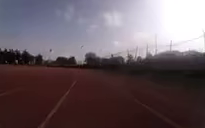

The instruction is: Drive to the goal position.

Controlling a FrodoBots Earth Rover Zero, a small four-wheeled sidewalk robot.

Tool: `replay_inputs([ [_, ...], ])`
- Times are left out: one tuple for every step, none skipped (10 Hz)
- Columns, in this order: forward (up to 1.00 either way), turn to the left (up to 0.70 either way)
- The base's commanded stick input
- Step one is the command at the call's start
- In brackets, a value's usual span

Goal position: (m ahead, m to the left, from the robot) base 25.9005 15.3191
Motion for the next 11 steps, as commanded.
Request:
replay_inputs([
  [0.70, 0.00],
  [0.70, 0.00],
  [0.70, 0.00],
  [0.70, 0.00],
  [0.70, 0.00],
  [0.70, 0.00],
  [0.70, 0.00],
  [0.70, 0.00],
  [0.70, 0.00],
  [0.70, 0.00],
  [0.70, 0.00],
])
